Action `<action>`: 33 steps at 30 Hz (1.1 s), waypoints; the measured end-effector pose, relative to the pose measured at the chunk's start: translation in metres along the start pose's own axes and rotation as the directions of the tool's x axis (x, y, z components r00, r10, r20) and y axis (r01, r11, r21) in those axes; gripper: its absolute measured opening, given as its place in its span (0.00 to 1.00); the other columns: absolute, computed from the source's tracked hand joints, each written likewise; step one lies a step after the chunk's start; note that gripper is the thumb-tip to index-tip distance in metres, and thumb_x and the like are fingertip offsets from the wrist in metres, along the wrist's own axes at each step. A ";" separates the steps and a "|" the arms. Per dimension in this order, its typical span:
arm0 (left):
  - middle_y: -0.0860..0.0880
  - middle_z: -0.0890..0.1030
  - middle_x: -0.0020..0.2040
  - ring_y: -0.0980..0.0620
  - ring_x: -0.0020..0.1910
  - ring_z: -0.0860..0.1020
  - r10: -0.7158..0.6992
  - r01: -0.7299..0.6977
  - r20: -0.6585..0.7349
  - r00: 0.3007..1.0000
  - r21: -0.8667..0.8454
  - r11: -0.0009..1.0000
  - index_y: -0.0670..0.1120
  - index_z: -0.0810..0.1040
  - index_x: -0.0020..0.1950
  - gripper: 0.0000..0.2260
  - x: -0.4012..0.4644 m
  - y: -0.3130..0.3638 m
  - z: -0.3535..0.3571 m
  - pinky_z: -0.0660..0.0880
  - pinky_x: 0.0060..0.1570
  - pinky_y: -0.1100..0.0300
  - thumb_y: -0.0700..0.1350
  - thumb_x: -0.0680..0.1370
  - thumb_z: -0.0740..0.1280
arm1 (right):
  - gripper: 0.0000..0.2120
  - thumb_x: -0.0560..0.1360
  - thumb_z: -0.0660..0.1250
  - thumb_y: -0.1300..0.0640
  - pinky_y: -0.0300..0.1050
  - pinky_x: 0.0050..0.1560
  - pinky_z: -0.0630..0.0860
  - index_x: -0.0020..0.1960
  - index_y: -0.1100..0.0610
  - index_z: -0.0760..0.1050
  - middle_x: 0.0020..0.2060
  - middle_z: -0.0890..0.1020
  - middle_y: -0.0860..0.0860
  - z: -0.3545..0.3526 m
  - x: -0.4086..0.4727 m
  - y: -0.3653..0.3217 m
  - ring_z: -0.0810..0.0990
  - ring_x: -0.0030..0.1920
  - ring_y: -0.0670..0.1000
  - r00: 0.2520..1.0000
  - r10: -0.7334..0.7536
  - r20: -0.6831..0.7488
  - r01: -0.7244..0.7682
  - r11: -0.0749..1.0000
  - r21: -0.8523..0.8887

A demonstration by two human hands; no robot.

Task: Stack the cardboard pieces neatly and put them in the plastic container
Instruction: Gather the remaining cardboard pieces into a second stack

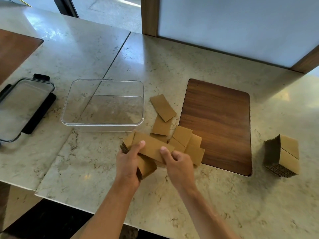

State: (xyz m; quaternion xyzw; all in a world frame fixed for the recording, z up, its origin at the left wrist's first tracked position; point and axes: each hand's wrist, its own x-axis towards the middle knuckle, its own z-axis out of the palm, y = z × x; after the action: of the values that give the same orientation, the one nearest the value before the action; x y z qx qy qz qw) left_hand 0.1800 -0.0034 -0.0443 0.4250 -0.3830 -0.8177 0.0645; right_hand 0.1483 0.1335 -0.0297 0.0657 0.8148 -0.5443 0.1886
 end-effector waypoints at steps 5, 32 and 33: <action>0.38 0.86 0.53 0.40 0.46 0.86 0.023 -0.002 0.133 0.991 -0.157 0.988 0.47 0.77 0.71 0.26 0.003 0.001 0.001 0.84 0.45 0.44 0.30 0.76 0.67 | 0.27 0.80 0.68 0.43 0.34 0.22 0.59 0.24 0.51 0.72 0.18 0.69 0.41 0.012 -0.009 0.004 0.62 0.18 0.42 0.970 0.050 0.240 -0.025 0.994 -0.107; 0.36 0.85 0.48 0.38 0.43 0.85 0.010 0.005 0.158 0.987 -0.094 0.996 0.56 0.81 0.66 0.24 0.005 0.015 -0.063 0.83 0.43 0.42 0.33 0.76 0.71 | 0.39 0.75 0.68 0.33 0.53 0.75 0.63 0.79 0.48 0.61 0.67 0.64 0.52 0.022 0.038 0.001 0.62 0.68 0.54 0.967 -0.147 0.207 0.253 0.646 -0.720; 0.38 0.84 0.45 0.41 0.40 0.83 0.025 -0.008 0.155 0.988 -0.105 0.994 0.56 0.81 0.66 0.23 0.006 0.018 -0.068 0.82 0.42 0.44 0.37 0.75 0.73 | 0.43 0.70 0.71 0.31 0.52 0.74 0.62 0.78 0.48 0.61 0.68 0.62 0.52 0.022 0.039 0.003 0.61 0.69 0.54 0.956 -0.135 0.261 0.289 0.593 -0.752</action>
State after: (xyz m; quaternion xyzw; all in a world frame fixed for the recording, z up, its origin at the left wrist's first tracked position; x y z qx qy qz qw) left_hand 0.2229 -0.0570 -0.0590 0.3526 -0.3471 -0.8667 0.0633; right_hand 0.1192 0.1106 -0.0547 -0.1691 0.9516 -0.1571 0.2031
